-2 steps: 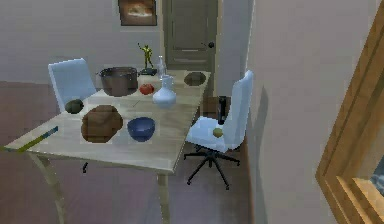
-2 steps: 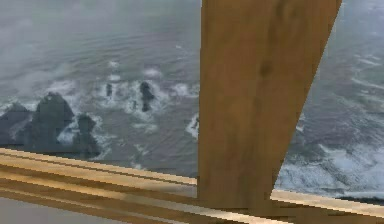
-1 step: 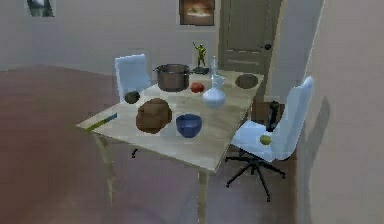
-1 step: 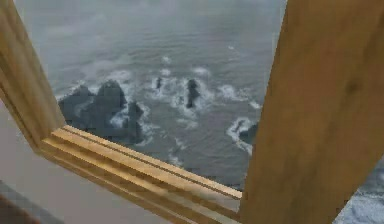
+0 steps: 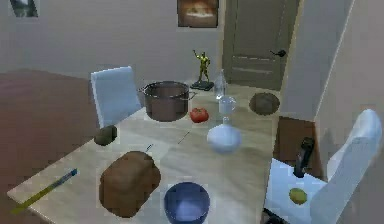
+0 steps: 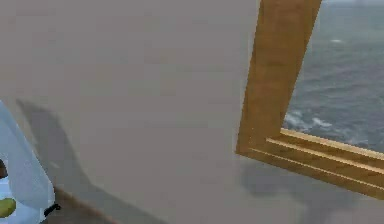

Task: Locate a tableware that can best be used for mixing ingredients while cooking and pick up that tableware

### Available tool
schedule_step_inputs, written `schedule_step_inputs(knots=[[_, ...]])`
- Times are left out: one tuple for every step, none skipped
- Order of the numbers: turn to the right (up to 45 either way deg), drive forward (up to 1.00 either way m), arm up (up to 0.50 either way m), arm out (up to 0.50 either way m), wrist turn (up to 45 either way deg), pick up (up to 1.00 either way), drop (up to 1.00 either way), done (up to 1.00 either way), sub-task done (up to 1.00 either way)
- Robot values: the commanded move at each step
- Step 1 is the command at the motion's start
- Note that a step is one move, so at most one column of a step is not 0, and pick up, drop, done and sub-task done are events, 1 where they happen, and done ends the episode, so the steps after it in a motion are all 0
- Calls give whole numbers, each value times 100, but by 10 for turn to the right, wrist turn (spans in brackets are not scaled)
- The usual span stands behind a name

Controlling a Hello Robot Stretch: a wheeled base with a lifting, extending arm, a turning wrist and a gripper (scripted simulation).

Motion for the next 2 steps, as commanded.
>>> schedule_step_inputs(knots=[[-450, 0, 0, 0, 0, 0, 0, 0, 0], [-390, 0, 0, 0, 0, 0, 0, 0, 0]])
